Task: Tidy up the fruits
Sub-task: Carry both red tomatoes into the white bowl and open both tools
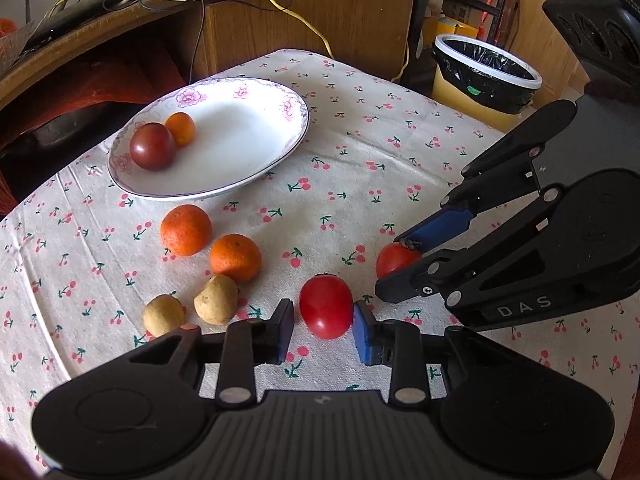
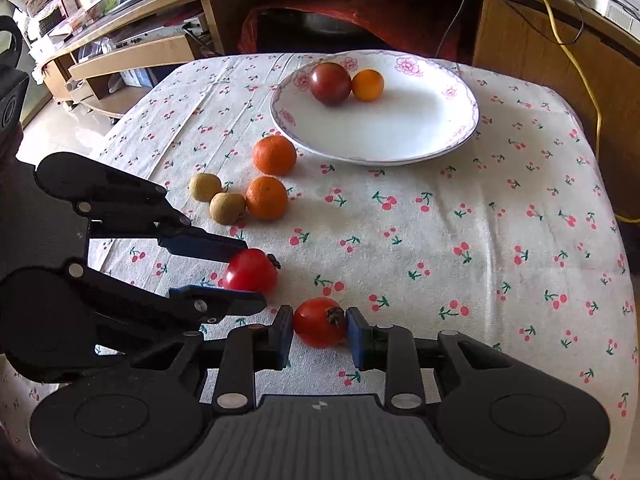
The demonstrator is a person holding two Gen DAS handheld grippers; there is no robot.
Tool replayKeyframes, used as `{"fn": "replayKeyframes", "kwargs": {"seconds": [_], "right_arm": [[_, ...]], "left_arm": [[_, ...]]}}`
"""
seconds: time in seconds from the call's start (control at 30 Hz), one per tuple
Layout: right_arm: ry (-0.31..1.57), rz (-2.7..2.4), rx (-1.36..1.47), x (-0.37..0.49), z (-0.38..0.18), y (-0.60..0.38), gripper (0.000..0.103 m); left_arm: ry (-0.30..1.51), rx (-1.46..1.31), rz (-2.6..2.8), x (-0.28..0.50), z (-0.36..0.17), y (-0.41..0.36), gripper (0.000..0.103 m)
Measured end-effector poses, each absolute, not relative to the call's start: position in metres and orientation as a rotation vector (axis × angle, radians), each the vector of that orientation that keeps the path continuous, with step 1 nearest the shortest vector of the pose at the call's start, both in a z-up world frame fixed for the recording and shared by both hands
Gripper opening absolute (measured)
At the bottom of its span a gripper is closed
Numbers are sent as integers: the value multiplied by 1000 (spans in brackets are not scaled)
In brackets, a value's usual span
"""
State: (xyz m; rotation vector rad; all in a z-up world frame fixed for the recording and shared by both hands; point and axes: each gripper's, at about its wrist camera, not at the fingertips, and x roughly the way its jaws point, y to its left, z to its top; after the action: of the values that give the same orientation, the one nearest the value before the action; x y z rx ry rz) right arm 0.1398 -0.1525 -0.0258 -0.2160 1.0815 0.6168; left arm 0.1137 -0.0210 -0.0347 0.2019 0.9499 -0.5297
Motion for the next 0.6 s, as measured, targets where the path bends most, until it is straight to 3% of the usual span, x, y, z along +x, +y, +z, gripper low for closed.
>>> {"fn": "replayKeyframes", "kwargs": {"seconds": [0.6], "right_arm": [[1052,595,-207,139,-19,-151,23]], "left_arm": [[922,180,-504,119,-23,-16,37]]}}
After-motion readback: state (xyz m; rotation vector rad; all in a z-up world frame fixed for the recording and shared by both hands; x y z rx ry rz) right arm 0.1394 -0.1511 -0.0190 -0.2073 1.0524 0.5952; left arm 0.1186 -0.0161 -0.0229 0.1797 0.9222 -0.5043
